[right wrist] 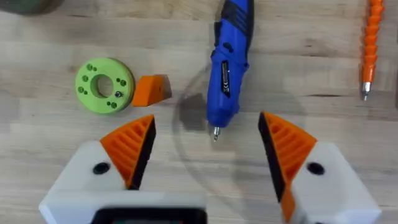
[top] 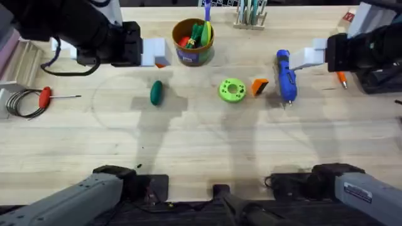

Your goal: Pick up the gripper from the table and insert it into the empty holder that is missing its gripper. Then pick up a screw, insert it into the mounting hole, and use the screwdriver to tighten it. Finally, clean up the table by picking up the vegetable and placing it into the bucket.

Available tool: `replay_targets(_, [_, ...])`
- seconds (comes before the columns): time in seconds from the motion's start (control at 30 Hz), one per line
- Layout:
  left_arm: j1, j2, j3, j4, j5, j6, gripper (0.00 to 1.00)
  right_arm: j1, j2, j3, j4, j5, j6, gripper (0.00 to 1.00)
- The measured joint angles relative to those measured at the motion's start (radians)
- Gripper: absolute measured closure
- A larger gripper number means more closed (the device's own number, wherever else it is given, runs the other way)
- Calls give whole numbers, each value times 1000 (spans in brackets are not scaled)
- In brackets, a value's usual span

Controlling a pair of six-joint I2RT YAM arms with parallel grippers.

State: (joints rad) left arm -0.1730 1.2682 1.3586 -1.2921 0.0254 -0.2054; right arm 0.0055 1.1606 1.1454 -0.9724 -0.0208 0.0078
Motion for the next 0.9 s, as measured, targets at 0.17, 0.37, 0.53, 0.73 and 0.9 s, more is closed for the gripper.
replay_targets(0.17, [0, 0, 0, 83, -24, 0, 15, 0, 0, 0, 0, 0, 0, 14])
replay_targets(0.37, [0, -74, -50, 212, -61, 3, 14, 0, 0, 0, 0, 0, 0, 15])
replay_targets(0.53, [2, -240, -193, 351, -83, 3, 14, 0, 0, 0, 0, 0, 0, 16])
replay_targets(0.73, [43, -433, -438, 558, -94, 3, 14, 0, 0, 0, 0, 0, 0, 15])
replay_targets(0.9, [92, -603, -646, 728, -81, 4, 14, 0, 0, 0, 0, 0, 0, 15])
